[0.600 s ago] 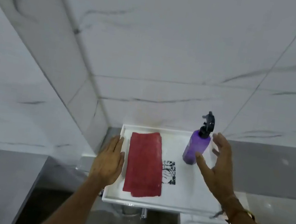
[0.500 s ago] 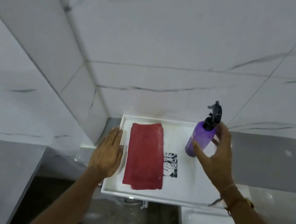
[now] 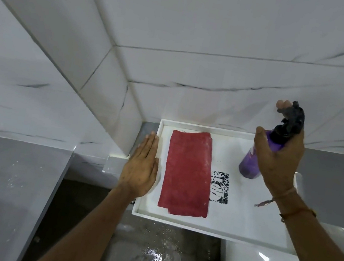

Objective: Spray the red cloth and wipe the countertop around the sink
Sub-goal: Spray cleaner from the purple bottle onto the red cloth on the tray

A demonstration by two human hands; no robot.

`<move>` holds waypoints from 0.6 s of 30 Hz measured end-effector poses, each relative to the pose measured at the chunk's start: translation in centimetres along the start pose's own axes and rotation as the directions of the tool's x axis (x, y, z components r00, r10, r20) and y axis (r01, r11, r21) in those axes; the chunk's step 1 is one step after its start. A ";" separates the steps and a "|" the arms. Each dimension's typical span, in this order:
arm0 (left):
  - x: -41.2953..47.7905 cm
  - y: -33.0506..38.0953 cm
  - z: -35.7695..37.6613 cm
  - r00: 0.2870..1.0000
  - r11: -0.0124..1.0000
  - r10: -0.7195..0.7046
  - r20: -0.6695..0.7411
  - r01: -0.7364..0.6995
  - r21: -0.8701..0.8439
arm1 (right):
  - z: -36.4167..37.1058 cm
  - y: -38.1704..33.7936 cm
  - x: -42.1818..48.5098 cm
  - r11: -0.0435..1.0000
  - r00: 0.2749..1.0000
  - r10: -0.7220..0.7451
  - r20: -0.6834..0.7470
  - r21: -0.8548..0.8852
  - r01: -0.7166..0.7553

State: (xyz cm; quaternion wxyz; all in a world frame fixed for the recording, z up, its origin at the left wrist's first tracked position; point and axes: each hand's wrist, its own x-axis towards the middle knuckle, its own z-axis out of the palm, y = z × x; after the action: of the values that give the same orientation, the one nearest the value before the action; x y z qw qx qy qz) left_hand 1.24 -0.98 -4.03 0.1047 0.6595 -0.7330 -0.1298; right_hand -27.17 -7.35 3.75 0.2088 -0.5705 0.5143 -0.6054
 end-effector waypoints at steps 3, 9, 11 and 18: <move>0.0 0.0 0.0 1.000 1.000 -0.008 0.005 0.008 0.005 | 0.3 -0.2 0.0 1.000 1.000 -0.005 -0.031 -0.026 0.004; 0.0 0.0 0.2 1.000 0.999 -0.018 0.011 0.017 0.027 | -0.1 -0.2 0.5 0.998 0.998 -0.044 0.034 -0.049 0.045; 0.1 -0.1 0.3 1.000 0.999 -0.021 0.019 0.020 0.035 | -0.3 -0.9 0.4 0.999 0.999 -0.030 0.041 -0.023 0.031; 0.0 -0.3 0.4 0.999 0.999 -0.028 0.027 0.027 0.020 | -2.8 -8.6 -2.4 0.982 0.992 -0.020 0.125 0.191 -0.004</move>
State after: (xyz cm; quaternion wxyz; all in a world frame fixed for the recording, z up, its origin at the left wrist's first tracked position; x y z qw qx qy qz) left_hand 1.36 -1.03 -4.51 0.0864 0.6687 -0.7265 -0.1327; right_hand -26.25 -0.94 10.47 0.2921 -0.5872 0.4374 -0.6153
